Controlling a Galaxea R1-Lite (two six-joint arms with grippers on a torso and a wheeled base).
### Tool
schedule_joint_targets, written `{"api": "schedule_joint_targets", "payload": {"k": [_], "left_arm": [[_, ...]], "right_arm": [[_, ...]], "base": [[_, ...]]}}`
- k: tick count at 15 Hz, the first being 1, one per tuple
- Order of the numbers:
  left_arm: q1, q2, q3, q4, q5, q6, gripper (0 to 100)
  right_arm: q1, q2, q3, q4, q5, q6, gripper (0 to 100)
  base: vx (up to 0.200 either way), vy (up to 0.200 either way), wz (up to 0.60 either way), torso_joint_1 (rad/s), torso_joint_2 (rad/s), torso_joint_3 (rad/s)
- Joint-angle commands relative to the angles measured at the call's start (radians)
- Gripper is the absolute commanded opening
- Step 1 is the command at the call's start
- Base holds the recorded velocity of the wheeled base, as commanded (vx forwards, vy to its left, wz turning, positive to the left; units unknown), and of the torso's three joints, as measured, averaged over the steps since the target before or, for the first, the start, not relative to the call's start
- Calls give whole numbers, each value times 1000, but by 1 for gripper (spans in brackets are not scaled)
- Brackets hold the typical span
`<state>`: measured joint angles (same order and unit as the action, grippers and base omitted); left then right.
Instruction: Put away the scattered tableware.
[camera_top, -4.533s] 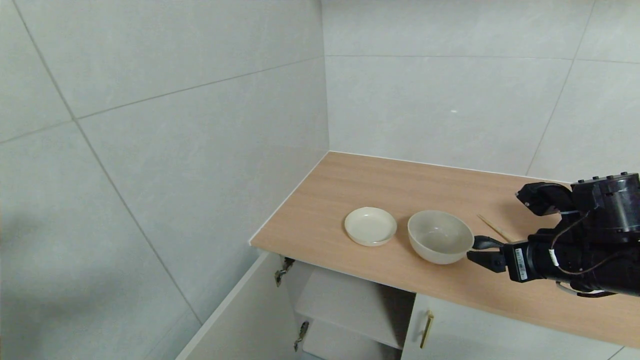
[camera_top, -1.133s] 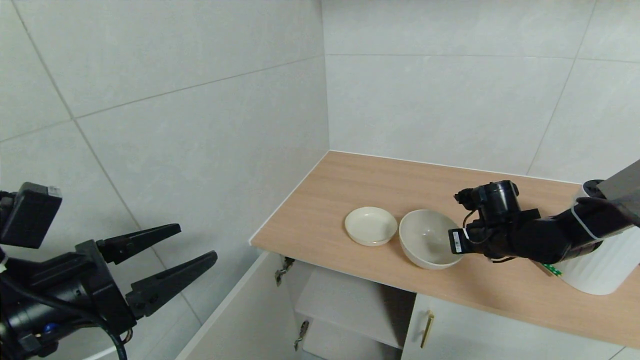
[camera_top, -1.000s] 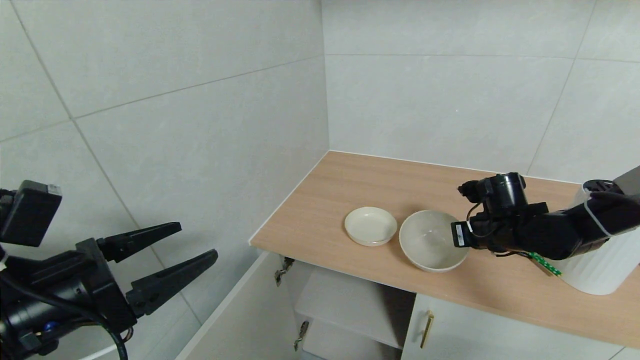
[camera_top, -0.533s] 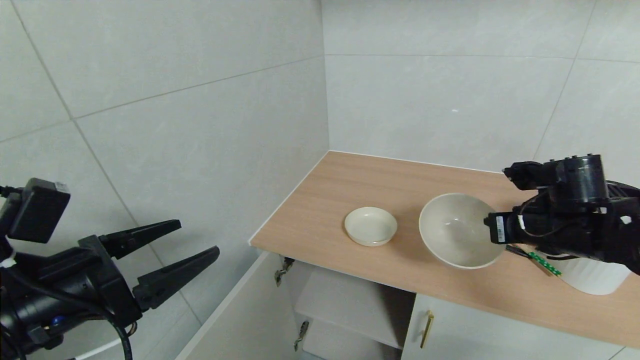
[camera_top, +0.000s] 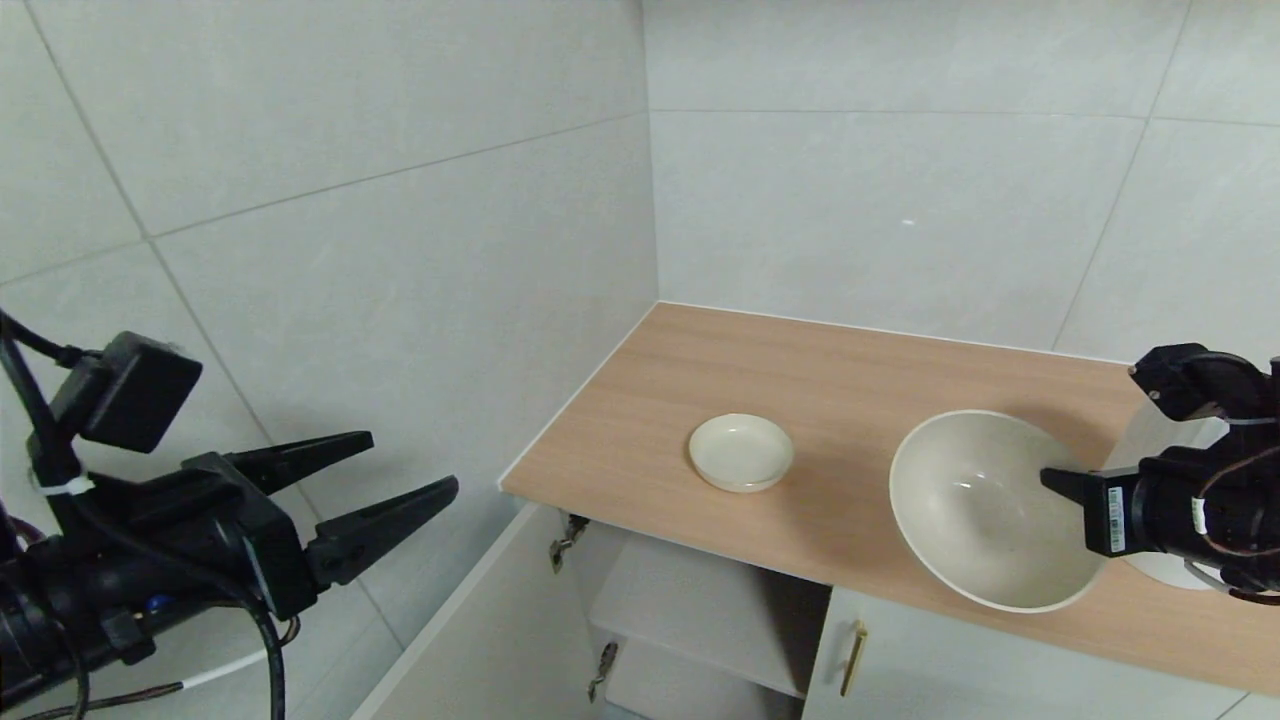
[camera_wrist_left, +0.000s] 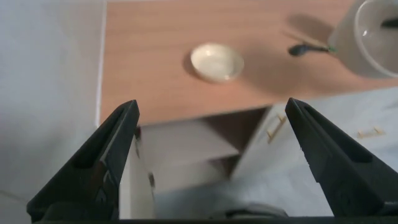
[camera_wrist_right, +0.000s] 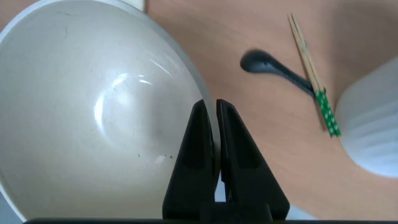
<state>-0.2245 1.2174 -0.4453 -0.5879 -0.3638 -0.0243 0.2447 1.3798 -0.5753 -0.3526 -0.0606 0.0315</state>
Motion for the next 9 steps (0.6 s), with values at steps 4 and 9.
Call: {"api": "schedule_joint_targets", "payload": {"k": [4,9], "left_arm": [[-82,129,-125,123,37,-3,100],[-133,209,-184,260,59,-82,100]], "right_arm": [[-61,-33,20,-2,48,-131,0],[-59,-22,34,-2,62,-163,0]], "base": [[0,0,0,0,0,0],[0,0,0,0,0,0]]}}
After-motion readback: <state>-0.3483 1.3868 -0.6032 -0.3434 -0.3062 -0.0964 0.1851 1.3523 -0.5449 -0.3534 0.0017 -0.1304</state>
